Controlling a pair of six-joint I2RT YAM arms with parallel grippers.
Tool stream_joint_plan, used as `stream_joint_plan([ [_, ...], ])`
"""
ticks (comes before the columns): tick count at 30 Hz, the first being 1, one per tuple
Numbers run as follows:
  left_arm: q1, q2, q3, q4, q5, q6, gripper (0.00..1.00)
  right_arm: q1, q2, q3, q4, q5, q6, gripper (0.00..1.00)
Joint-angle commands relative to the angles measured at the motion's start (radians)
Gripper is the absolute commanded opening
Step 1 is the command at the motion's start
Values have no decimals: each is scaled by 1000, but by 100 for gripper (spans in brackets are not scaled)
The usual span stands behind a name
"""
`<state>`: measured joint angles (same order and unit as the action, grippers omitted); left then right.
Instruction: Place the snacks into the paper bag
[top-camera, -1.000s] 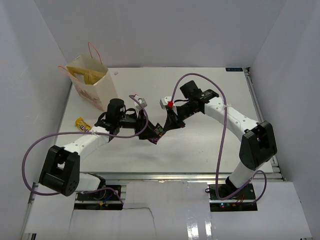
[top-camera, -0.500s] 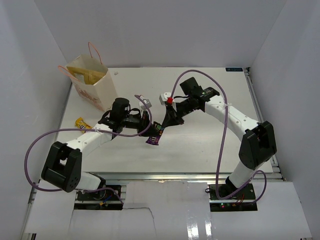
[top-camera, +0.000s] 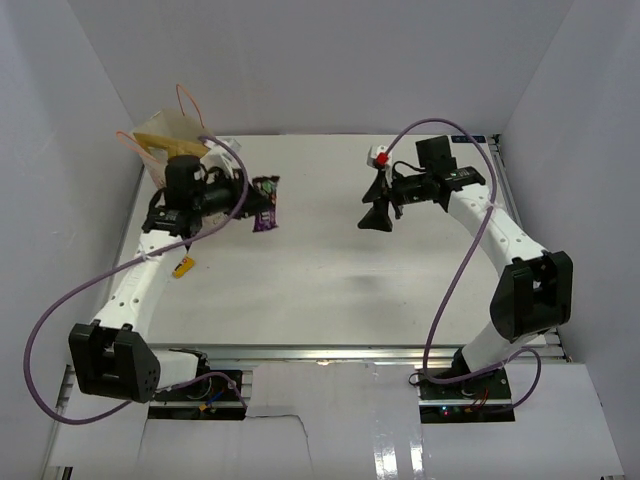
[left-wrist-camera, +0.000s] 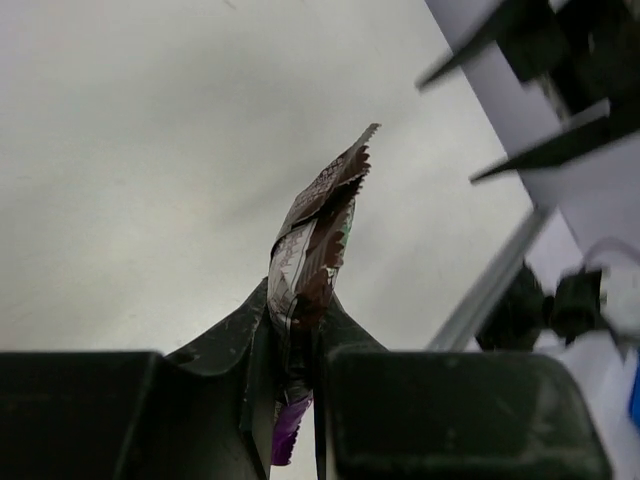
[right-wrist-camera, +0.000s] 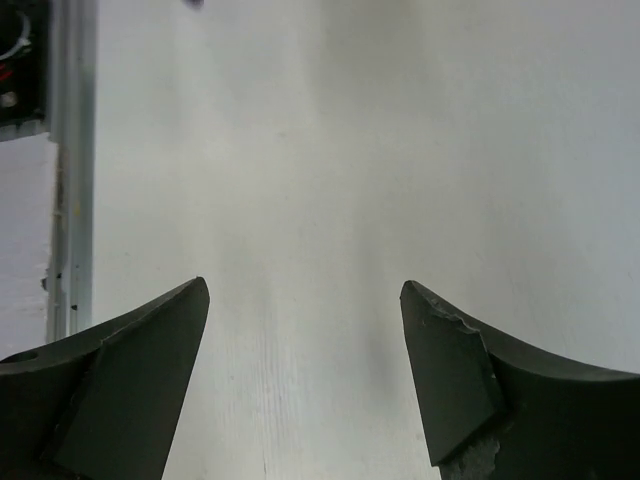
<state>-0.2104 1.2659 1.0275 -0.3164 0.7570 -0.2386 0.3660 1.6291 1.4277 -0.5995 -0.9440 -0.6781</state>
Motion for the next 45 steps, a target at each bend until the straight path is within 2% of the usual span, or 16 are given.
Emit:
stream_joint_plan([
  [1,86,-47,239,-55,-268,-195,0,-62,-70,-85,102,69,97,83],
  [2,103,-31,291,-68,-269,-195,0,-67,-77,-110,118,79,103,83],
  [3,138,8,343,-94,-420,-287,0,-71,-89,-130,131,86,112,83],
  [6,260,111,535,-223,-632,-549,0,-73,-113,-200,182,100,150,83],
  [9,333,218,676,-327,-726,-742,0,-73,-132,-253,242,114,184,83],
  [12,365,294,810,-365,-786,-850,0,-79,-147,-291,263,114,199,83],
  [18,378,480,1020,-388,-828,-903,0,-105,-167,-345,305,111,215,83],
  [25,379,586,1068,-398,-863,-930,0,-133,-170,-366,323,102,221,83],
  [27,379,592,1060,-398,-869,-930,8,-136,-170,-368,325,99,221,83],
  [30,378,589,1043,-398,-868,-929,26,-142,-169,-369,325,97,221,83],
  [33,378,587,1049,-397,-843,-921,50,-144,-164,-366,325,91,221,84],
  [34,378,589,1056,-392,-834,-917,62,-144,-163,-366,325,88,221,84],
  [37,378,598,1103,-394,-802,-889,76,-144,-158,-360,323,83,219,84],
  [42,378,576,1172,-354,-702,-797,78,-142,-156,-351,308,67,186,84],
  [44,378,508,1142,-270,-592,-656,78,-144,-156,-345,264,36,143,84],
  [45,378,468,1052,-180,-537,-593,78,-144,-155,-342,253,27,112,84],
])
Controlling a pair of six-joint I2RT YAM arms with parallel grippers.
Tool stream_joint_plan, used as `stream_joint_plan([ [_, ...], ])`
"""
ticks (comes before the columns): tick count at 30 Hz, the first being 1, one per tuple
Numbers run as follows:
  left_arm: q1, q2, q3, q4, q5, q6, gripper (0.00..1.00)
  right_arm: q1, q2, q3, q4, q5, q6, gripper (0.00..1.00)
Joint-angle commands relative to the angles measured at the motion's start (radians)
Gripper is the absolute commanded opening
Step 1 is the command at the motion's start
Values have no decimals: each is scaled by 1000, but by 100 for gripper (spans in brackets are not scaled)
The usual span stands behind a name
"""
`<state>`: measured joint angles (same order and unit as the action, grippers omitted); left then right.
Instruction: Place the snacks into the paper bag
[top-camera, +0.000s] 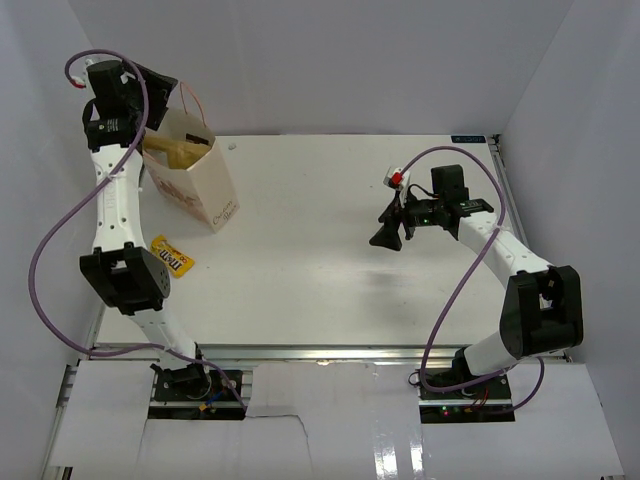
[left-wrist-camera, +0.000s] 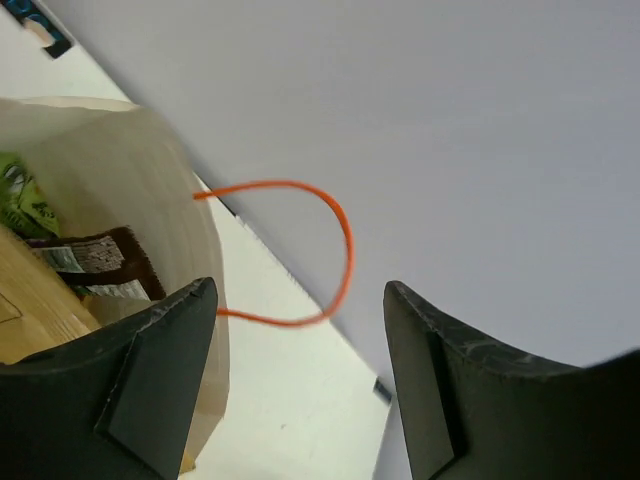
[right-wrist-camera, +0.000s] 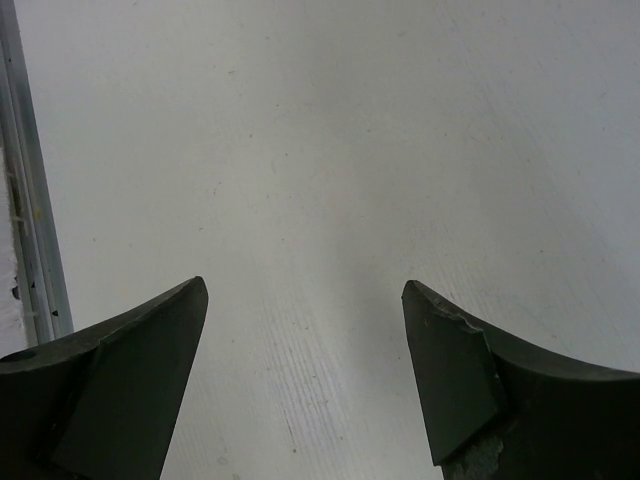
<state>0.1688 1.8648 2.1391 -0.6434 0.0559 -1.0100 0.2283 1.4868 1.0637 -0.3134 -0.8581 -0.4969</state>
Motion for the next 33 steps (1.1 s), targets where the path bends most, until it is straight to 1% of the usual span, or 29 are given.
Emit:
stream_joint_plan([
  [1,-3,-177,-127,190,249,300,77,-6,-11,22,-44,-76,-87,85],
  [2,-2,-290,-204,215,258,338,76,-6,-11,24,-61,-79,-103,84],
  [3,-3,-355,-385,255,253,371,74,-6,-10,22,-61,-79,-111,85],
  [4,-3,-421,-486,273,234,407,73,-6,-10,19,-62,-75,-114,85],
  [5,-2,-560,-590,298,181,459,72,-6,-8,18,-59,-71,-117,85],
  [6,-3,-631,-786,303,148,474,72,-6,-7,18,-61,-64,-120,85],
  [7,-2,-698,-874,301,74,491,71,-7,-7,18,-59,-59,-121,85],
  [8,-2,-833,-956,298,41,484,71,-7,-7,16,-59,-55,-121,85],
  [9,-3,-898,-1031,297,15,472,69,-9,-3,16,-59,-52,-124,85],
  [10,-2,-952,-1156,295,-5,464,68,-10,-2,13,-59,-48,-127,85],
  [11,0,-1031,-1203,254,-77,433,67,-12,1,13,-58,-45,-129,85],
  [12,0,-1053,-1232,225,-126,409,68,-12,4,13,-58,-41,-129,85],
  [13,0,-1061,-1275,200,-196,384,73,-11,10,13,-58,-39,-129,84],
  [14,0,-1055,-1286,177,-232,369,77,-12,15,13,-56,-38,-124,85],
  [15,0,-1006,-1289,119,-267,349,82,-12,18,13,-53,-32,-118,85],
  [16,0,-968,-1279,96,-290,335,92,-11,24,13,-41,-22,-100,85],
  [17,3,-925,-1268,84,-303,330,94,-12,27,13,-33,-13,-89,85],
  [18,12,-829,-1254,64,-317,318,95,-12,33,12,-21,22,-72,85],
  [19,15,-781,-1219,56,-326,301,98,-12,36,12,3,43,-37,84],
  [21,37,-686,-1179,48,-332,284,98,-12,50,19,5,92,-22,84],
  [22,46,-599,-1156,35,-338,263,98,-12,55,22,10,109,-13,84],
  [23,63,-560,-1113,16,-328,248,98,-12,59,25,10,134,0,84],
  [25,67,-457,-1079,-7,-335,217,98,-12,59,24,10,154,4,84],
  [27,75,-402,-1049,-39,-321,206,98,-12,58,16,11,175,6,84],
  [30,84,-323,-1042,-73,-332,172,98,-12,55,5,11,191,9,84],
  [33,103,-276,-1048,-73,-335,171,94,-12,58,1,11,198,9,84],
])
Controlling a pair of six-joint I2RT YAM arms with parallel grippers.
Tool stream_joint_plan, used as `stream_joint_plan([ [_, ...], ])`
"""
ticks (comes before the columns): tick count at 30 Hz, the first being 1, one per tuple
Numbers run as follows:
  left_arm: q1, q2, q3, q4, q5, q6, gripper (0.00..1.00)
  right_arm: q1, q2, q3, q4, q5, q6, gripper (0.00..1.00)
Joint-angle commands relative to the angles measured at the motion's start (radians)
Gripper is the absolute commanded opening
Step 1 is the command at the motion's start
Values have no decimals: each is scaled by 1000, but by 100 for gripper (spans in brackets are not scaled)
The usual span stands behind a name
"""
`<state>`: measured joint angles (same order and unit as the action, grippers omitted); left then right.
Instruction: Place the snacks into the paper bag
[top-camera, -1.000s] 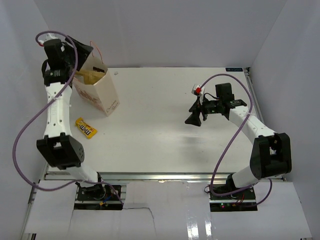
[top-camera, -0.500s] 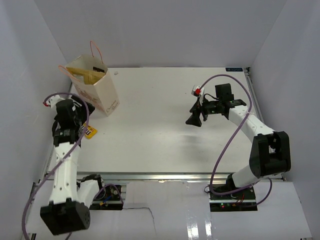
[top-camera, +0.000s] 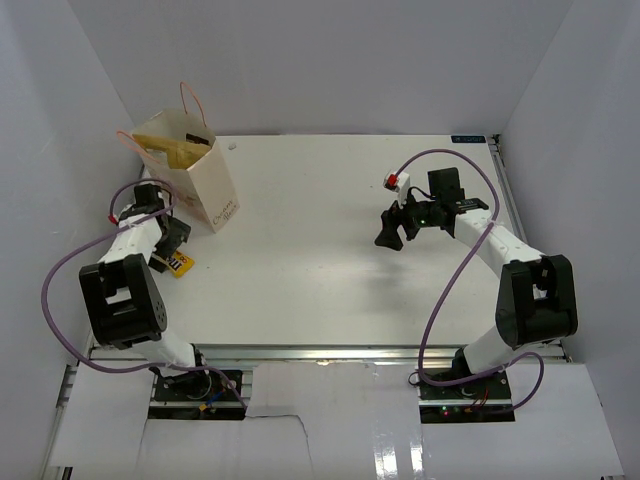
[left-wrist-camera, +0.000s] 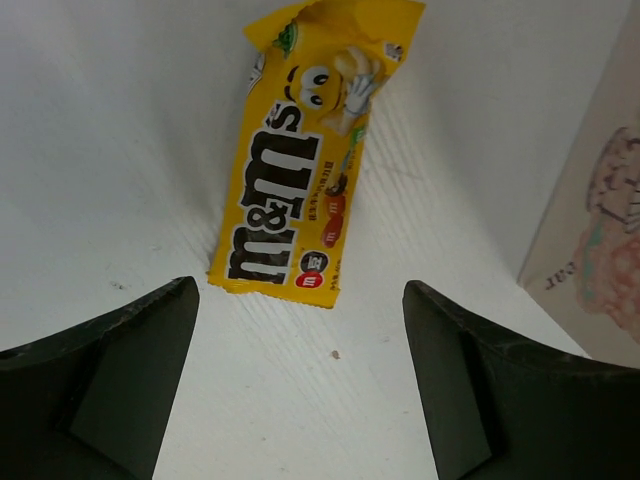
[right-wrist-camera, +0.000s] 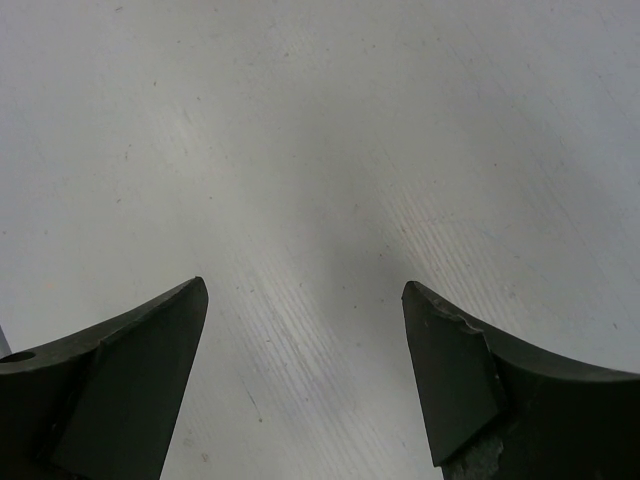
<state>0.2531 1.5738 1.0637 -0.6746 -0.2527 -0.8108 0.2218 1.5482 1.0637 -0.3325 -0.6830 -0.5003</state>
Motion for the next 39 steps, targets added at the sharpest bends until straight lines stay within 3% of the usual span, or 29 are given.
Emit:
stream_joint_plan([
  [1,23,26,27,-42,-26,-25,93,-7,-4,2,30,25,12,84],
  [12,86,143,65,26,18,64,77,-9,18,28,24,13,26,84],
  [16,101,175,90,30,46,87,61,-9,16,25,15,10,25,84],
  [17,101,175,90,33,52,88,52,-7,12,22,13,10,25,84],
  [21,106,140,73,44,76,102,43,-9,3,12,13,7,26,84],
  [28,107,-67,16,66,145,124,26,-9,0,13,6,2,19,84],
  [33,107,-322,-53,61,176,-2,15,-9,6,25,6,-7,17,84],
  [36,106,-406,-4,58,141,-36,11,-7,9,32,4,-13,13,84],
  [39,106,-425,143,29,98,-36,10,-9,10,36,4,-15,8,84],
])
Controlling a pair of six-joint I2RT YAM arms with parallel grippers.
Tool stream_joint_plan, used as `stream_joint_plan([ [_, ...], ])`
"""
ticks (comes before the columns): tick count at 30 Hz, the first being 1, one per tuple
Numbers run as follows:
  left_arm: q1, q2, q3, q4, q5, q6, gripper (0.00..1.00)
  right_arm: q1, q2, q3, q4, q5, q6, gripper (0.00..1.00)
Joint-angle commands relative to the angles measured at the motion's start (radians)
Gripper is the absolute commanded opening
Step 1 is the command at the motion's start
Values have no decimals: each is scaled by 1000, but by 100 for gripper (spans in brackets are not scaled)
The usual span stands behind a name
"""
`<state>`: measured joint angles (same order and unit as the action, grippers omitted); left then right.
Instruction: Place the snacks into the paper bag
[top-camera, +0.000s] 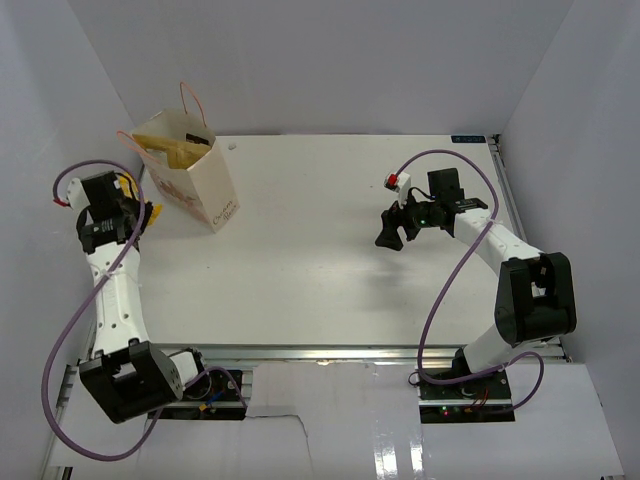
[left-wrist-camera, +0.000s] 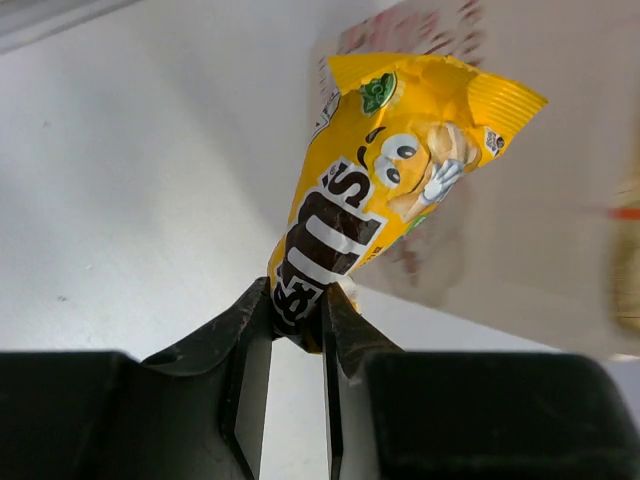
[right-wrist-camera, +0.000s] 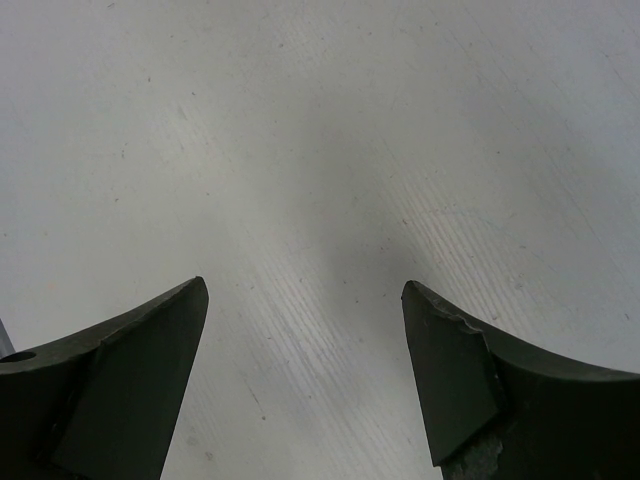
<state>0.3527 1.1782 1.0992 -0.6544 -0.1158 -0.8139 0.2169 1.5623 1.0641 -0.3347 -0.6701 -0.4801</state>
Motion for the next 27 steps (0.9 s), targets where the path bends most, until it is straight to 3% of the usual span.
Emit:
stream_joint_plan([
  [1,6,-37,181,0,-48,-37,10,-4,-2,37,8,-29,-12,84],
  [5,6,-23,367,9,-52,-19,9,-4,-4,40,8,-31,-12,84],
  [8,5,46,516,36,30,8,6,-4,-4,42,8,-34,-14,84],
  [14,-52,297,755,41,211,-39,4,-4,-4,50,8,-31,-14,84],
  [21,-158,546,924,-8,239,-137,5,-4,-22,25,11,-19,-14,84],
  [27,-190,601,893,-17,209,-199,9,-7,-36,-3,17,-8,-15,84],
])
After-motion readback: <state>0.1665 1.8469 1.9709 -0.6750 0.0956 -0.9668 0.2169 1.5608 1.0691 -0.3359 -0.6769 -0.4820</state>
